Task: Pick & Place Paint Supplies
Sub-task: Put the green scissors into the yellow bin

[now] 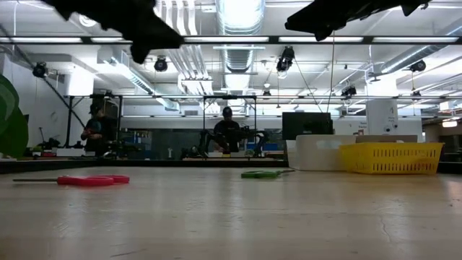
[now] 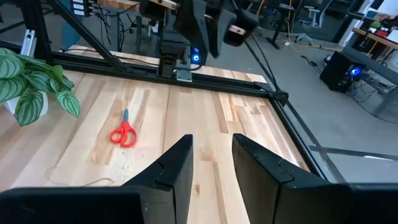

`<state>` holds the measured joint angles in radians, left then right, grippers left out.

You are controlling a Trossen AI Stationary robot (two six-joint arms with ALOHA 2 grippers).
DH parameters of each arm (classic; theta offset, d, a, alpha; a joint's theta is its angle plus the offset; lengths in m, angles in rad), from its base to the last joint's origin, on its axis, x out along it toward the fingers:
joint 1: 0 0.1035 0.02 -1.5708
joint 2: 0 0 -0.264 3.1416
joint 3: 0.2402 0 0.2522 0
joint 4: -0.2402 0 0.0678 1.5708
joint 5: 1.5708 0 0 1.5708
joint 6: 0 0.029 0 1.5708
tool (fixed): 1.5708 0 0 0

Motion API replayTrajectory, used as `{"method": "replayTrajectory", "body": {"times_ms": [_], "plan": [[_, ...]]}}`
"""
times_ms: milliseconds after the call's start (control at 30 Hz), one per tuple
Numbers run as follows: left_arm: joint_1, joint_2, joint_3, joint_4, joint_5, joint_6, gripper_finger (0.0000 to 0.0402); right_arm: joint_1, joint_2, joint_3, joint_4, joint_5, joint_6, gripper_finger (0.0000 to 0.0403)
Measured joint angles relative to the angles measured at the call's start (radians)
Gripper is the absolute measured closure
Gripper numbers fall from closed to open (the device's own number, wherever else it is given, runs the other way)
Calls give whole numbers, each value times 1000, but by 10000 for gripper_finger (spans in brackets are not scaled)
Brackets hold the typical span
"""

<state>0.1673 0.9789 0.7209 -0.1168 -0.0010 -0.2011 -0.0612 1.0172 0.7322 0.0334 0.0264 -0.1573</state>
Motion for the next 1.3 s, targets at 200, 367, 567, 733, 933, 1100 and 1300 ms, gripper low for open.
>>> {"method": "replayTrajectory", "body": {"times_ms": [200,367,567,733,933,1100,1300], "plan": [[0,-266,-229,189,0,94,321,0,0,0,0,0,0,294],[0,-456,-350,281,0,97,321,0,0,0,0,0,0,294],[0,-619,-444,275,0,101,321,0,0,0,0,0,0,294],[0,-691,-467,270,0,101,321,0,0,0,0,0,0,294],[0,-696,-465,268,0,100,321,0,0,0,0,0,0,294],[0,-696,-465,242,0,97,321,0,0,0,0,0,0,294],[0,-696,-465,237,0,97,321,0,0,0,0,0,0,294]]}}
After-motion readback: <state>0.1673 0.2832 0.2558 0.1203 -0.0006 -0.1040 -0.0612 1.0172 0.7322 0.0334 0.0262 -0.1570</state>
